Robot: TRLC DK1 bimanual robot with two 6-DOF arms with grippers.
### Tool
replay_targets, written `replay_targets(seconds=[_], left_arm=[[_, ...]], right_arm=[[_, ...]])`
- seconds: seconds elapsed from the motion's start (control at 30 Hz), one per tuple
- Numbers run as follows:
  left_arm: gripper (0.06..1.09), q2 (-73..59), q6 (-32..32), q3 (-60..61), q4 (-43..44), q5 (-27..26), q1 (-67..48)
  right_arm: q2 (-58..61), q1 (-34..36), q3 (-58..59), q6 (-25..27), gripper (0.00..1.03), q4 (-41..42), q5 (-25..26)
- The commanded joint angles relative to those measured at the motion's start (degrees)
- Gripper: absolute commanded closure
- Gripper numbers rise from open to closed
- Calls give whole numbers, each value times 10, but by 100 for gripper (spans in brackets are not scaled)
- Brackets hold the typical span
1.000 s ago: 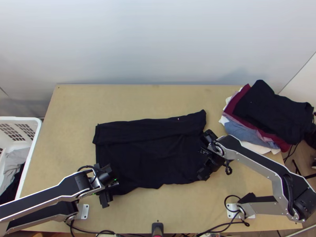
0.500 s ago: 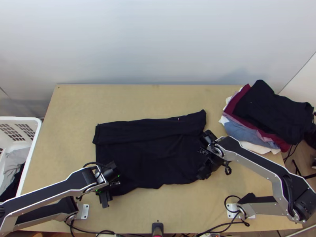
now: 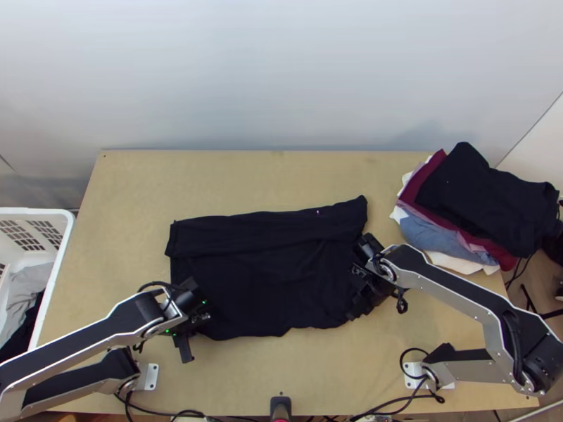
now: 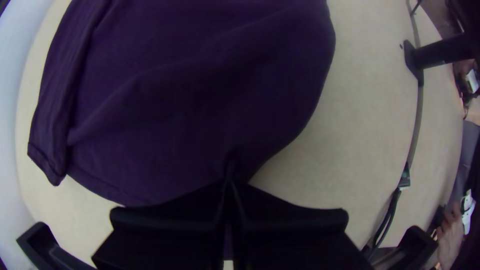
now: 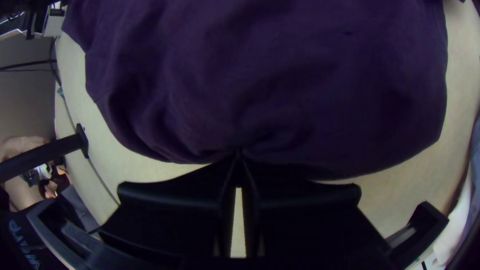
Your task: Fold the t-shirt
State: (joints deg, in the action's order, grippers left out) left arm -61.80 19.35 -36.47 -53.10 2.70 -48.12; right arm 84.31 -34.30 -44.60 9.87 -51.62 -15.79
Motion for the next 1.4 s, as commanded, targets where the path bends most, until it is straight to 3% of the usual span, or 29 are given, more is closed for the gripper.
replay_targets(seconds=[0.0,0.33,0.5,0.77,1.37], left_arm=[[104,27,10,-34,-36,-10,49],[104,37,59,-111,-103,-23,154],[104,28,87,-145,-103,-30,230],[104,-3,123,-179,-82,-41,333],[104,-119,149,-148,39,-41,363]], right_arm=[[-50,17,-14,5,100,-57,-1],[-142,47,-70,40,100,-193,-31],[-133,113,-101,63,100,-207,-49],[-51,209,-182,71,100,-205,-75],[207,180,-432,26,100,-183,-83]])
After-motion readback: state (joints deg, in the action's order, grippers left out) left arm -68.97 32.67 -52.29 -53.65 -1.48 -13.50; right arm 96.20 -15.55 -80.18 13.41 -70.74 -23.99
